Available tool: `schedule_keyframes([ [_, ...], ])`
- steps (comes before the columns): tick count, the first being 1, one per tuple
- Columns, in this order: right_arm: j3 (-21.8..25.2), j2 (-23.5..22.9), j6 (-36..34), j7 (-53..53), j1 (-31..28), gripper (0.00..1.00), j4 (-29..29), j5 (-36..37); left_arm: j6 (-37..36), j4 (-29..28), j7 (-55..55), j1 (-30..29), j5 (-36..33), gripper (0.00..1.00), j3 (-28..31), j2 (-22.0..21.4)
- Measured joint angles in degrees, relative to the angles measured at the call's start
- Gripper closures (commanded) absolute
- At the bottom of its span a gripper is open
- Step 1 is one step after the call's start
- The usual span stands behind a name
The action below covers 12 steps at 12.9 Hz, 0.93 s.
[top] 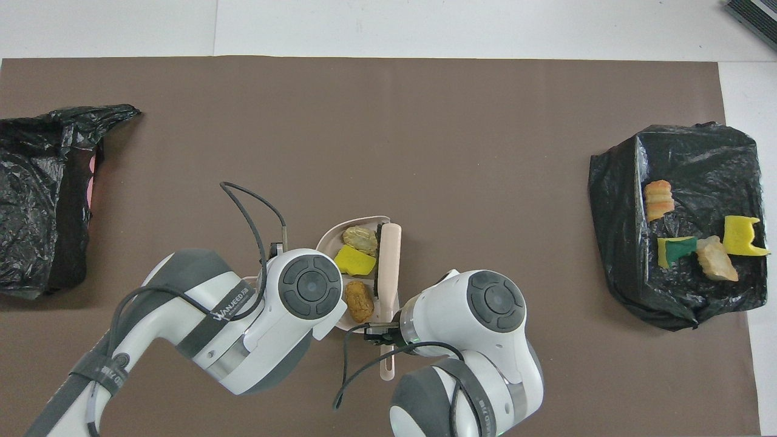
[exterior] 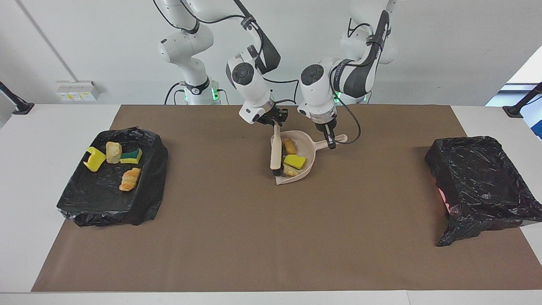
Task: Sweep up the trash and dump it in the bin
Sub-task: 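Lift the brush away from the dustpan with the right gripper, then carry the loaded dustpan to the nearby trash bag with the left gripper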
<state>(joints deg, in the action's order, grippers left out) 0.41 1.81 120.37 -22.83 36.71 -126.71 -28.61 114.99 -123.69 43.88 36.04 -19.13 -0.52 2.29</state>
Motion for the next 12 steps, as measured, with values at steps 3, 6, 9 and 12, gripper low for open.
schedule_keyframes([
  [3,0.49,5.6,-10.97,0.0,-4.09,1.0,1.36,8.3,0.74,-0.22,0.5,-0.36,0.0,1.0,0.02,0.0],
  [6,0.59,10.66,-21.36,0.0,-8.17,1.0,3.17,14.47,2.79,-0.5,4.17,-1.42,-0.01,1.0,0.22,0.03],
  [9,0.48,15.71,-26.74,-0.09,-10.89,1.0,2.3,14.85,3.82,-0.46,8.0,-2.74,-0.01,1.0,0.37,-0.07],
  [12,-1.4,17.08,-25.51,-5.17,-7.93,1.0,-0.89,14.85,4.37,0.54,10.93,-5.04,-0.02,1.0,0.65,-0.85],
])
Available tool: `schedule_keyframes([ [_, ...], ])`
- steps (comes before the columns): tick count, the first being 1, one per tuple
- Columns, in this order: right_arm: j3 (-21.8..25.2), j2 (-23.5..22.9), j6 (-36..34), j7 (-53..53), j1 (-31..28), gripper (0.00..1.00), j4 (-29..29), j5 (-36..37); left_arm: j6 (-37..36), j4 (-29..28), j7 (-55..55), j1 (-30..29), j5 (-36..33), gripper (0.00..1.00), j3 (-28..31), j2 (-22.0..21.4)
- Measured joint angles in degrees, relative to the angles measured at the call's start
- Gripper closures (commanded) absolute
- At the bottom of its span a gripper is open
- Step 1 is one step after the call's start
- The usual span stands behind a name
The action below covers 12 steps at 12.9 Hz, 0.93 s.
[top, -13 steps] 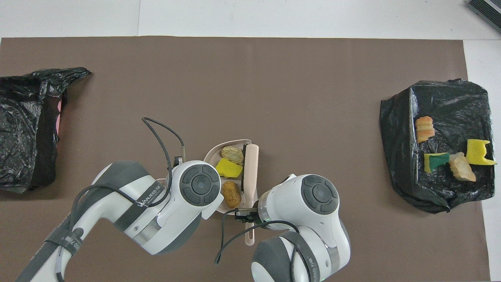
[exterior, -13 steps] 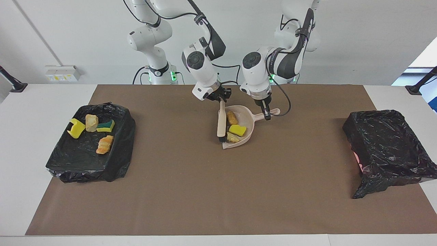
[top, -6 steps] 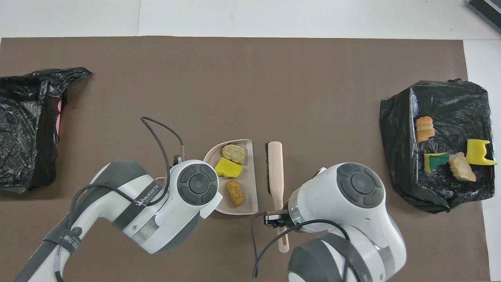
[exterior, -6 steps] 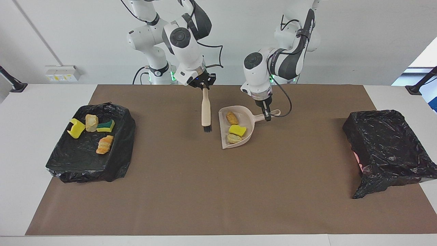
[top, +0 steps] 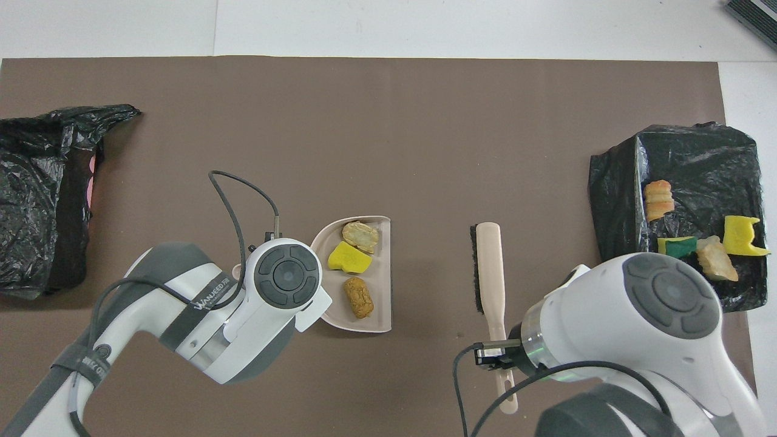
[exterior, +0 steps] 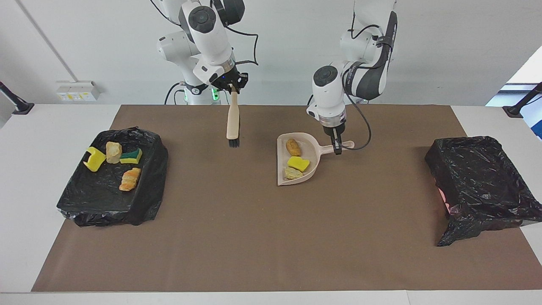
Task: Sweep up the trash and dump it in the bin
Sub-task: 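Carry the loaded dustpan to the nearby trash bag with the left gripper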
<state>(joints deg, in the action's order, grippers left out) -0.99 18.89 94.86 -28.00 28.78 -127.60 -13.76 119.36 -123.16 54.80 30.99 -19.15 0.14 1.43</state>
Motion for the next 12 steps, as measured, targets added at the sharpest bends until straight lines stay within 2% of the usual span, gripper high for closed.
schedule_keyframes([
  [2,-0.78,-0.44,5.96,-5.64,5.6,1.0,-3.34,0.0,0.01,0.51,2.38,-2.44,0.93,1.0,0.23,-1.45],
  [5,-1.14,-2.53,13.11,-8.94,9.9,1.0,-6.46,-0.02,-0.23,0.79,8.38,-7.72,3.8,1.0,0.54,-4.7],
  [8,-1.15,-7.8,19.92,-13.93,14.58,1.0,-6.88,-0.05,-1.53,2.81,16.4,-14.43,5.74,1.0,0.9,-6.99],
  [12,-1.16,-13.54,25.81,-15.11,18.85,1.0,-8.23,-0.05,-2.44,5.46,21.15,-22.09,5.92,1.0,1.42,-7.08],
])
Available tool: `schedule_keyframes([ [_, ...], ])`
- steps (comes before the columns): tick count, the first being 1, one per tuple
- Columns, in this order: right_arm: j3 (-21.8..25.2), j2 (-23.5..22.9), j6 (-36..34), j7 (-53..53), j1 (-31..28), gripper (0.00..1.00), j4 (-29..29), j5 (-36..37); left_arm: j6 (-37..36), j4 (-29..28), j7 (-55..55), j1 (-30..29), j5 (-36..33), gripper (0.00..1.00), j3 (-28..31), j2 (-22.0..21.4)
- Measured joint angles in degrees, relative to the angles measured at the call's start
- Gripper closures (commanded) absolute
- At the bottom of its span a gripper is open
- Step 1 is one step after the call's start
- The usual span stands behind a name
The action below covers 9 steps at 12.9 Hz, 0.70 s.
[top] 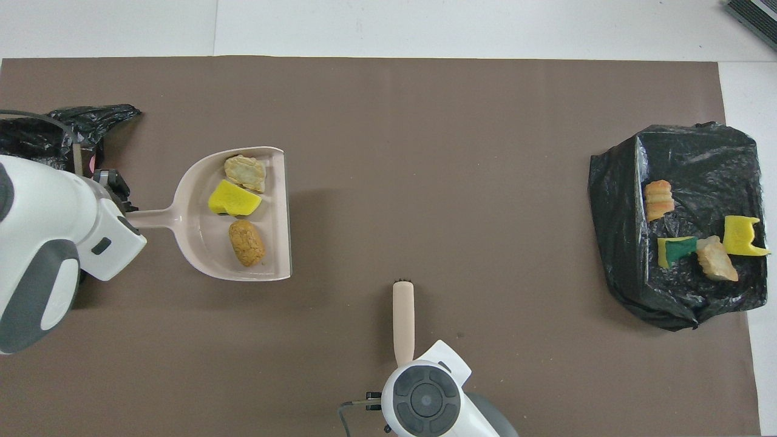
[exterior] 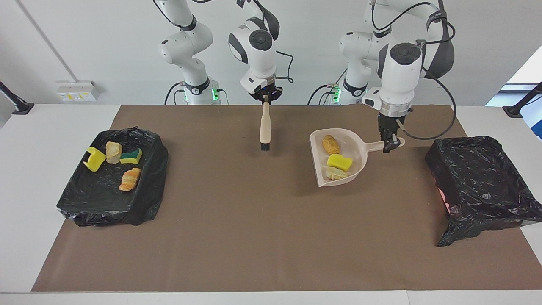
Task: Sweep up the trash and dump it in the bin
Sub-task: 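Carry the loaded dustpan to the nearby trash bag with the left gripper, then tip the dustpan over the trash bag with the left gripper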
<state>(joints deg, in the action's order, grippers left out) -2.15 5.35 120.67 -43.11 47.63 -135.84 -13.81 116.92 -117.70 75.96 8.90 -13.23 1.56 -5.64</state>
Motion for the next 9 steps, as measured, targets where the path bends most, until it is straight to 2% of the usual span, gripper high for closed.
schedule_keyframes([
  [2,-0.02,-1.17,2.1,0.0,2.06,1.0,-1.34,0.0,0.0,0.97,2.01,-4.5,0.01,1.0,0.14,0.0],
  [3,-0.03,-1.21,2.12,0.0,2.45,0.94,-1.49,0.0,0.0,1.73,3.3,-6.64,0.44,1.0,0.19,0.08],
  [4,-0.01,-1.18,2.12,0.0,2.47,0.7,-1.49,0.0,0.01,2.72,4.88,-8.97,1.85,1.0,0.25,0.34],
  [5,0.09,-1.18,2.12,0.0,2.44,0.16,-1.49,0.0,0.05,4.1,7.53,-11.91,3.86,1.0,0.29,0.93],
  [6,0.23,-1.18,2.12,0.0,2.38,0.0,-1.49,0.0,0.06,6.1,10.97,-15.29,5.66,1.0,0.37,1.97],
  [9,0.55,-1.07,2.14,0.0,1.65,0.0,-0.8,0.0,-1.98,13.98,18.09,-24.08,8.01,1.0,0.5,6.64],
])
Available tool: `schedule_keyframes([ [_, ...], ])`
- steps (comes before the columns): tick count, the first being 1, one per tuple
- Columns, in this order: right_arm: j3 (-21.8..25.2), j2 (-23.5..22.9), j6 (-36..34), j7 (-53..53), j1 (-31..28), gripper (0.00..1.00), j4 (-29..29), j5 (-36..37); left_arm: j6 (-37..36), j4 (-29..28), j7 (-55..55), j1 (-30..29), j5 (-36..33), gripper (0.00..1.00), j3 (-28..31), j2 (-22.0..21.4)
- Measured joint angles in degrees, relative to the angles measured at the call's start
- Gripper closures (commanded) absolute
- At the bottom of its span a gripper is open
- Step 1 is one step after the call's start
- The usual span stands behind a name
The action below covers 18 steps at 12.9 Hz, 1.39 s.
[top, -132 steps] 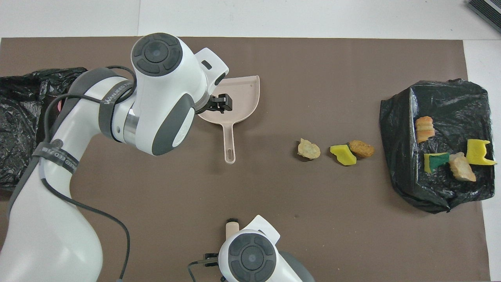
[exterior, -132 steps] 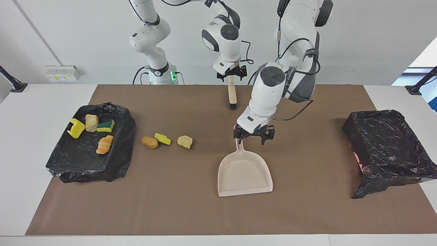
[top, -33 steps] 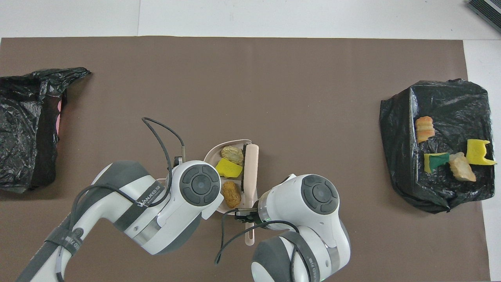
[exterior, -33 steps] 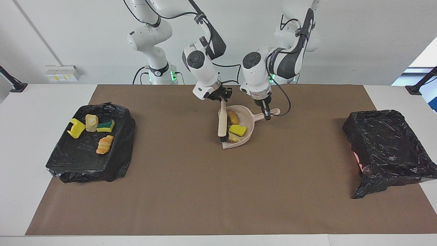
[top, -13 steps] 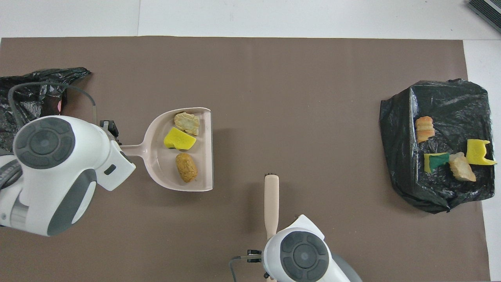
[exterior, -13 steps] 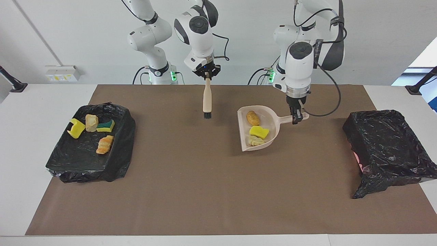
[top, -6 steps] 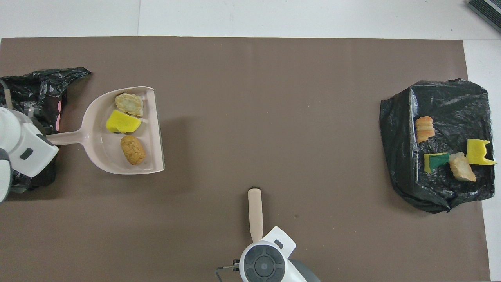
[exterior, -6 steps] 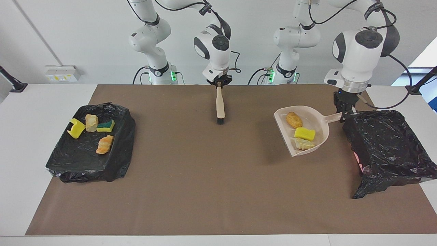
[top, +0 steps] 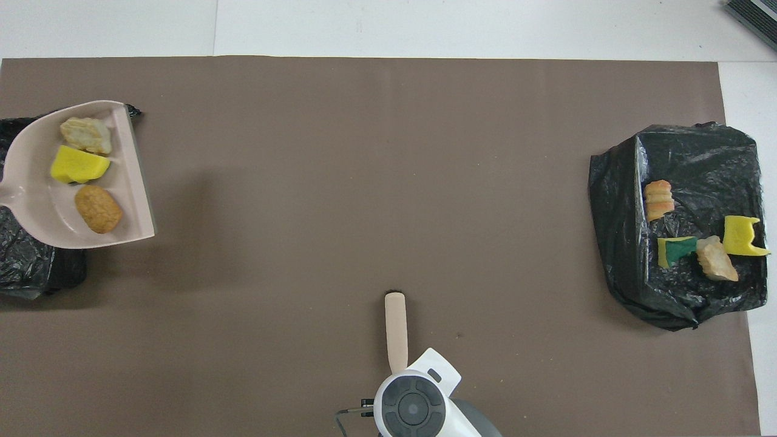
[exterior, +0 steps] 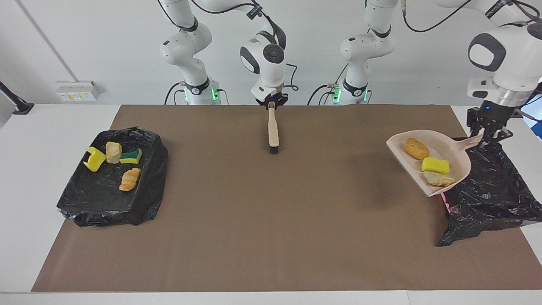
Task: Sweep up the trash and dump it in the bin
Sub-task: 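Tip the dustpan over the trash bag with the left gripper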
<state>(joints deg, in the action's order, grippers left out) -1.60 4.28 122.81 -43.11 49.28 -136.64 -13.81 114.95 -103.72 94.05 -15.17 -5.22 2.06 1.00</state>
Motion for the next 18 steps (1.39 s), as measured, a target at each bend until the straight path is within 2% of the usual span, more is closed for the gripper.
schedule_keyframes([
  [3,0.17,0.46,0.01,0.01,-3.79,0.0,2.72,0.0,-2.47,9.48,6.45,-6.95,0.09,1.0,-0.05,6.69],
  [5,0.27,0.59,0.01,0.17,-6.55,0.0,4.76,0.03,-2.47,13.78,10.39,-9.59,-0.65,1.0,-0.05,10.11],
  [7,0.4,0.67,0.0,1.21,-9.41,0.0,6.91,0.07,-2.47,16.75,12.12,-10.51,-5.06,1.0,-0.09,12.14],
  [9,0.6,0.94,-0.8,3.18,-12.37,0.0,8.87,0.77,-2.13,17.85,12.41,-10.54,-10.68,1.0,-0.44,13.05],
  [14,0.94,1.71,-6.72,6.36,-21.09,0.0,15.5,8.04,3.53,18.0,12.75,-10.56,-23.42,1.0,-0.72,16.32],
  [18,1.26,2.83,-13.07,15.31,-29.9,0.0,21.75,9.05,3.9,18.27,12.38,-10.36,-33.82,1.0,-1.4,16.45],
])
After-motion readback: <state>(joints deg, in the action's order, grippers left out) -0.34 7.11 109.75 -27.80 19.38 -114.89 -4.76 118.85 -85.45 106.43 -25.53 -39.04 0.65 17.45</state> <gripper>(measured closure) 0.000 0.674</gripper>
